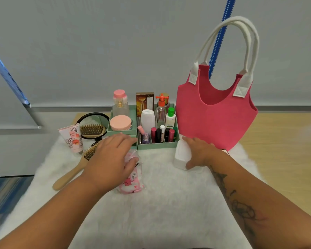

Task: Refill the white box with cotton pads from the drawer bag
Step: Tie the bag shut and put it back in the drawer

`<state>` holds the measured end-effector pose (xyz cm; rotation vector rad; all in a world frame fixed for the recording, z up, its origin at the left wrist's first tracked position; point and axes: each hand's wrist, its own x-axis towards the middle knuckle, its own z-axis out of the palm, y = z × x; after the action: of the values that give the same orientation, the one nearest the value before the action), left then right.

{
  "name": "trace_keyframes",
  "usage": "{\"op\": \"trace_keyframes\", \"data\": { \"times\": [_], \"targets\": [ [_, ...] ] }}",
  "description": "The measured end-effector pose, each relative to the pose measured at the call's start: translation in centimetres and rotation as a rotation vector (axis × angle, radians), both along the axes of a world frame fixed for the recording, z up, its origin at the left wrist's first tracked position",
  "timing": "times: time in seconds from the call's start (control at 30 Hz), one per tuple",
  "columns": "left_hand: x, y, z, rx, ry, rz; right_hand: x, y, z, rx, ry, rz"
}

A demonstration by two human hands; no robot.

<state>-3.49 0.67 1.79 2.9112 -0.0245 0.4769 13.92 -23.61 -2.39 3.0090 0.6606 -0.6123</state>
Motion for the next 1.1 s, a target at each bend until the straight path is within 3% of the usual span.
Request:
{"op": "trace_keyframes", "data": {
  "times": [0.33,0.47,0.67,0.87,1.1],
  "targets": [
    [-1.1,1.4,0.0,-0.322,0.018,0.108,-0.3,0.8,0.8,-0.024,0.001,0.033],
    [-1.4,2.6,-0.4,-0.448,0.005,0.157,-2.3,3.6,3.2,0.310,-0.001,0.122],
    [-1.5,3.6,-0.5,-0.697,0.059,0.288,-6.9,7.4,5.2,0.739,0.224,0.135],
    [-2.1,4.2,-0.7,-0.833,0.201,0.390,-9.0,9.1,4.6,0.693,0.193,0.205],
    [-2.2,4.4,-1.7,-0.925,0.255,0.281,-8.9,9.6,3.9,0.659,0.137,0.160]
  ]
}}
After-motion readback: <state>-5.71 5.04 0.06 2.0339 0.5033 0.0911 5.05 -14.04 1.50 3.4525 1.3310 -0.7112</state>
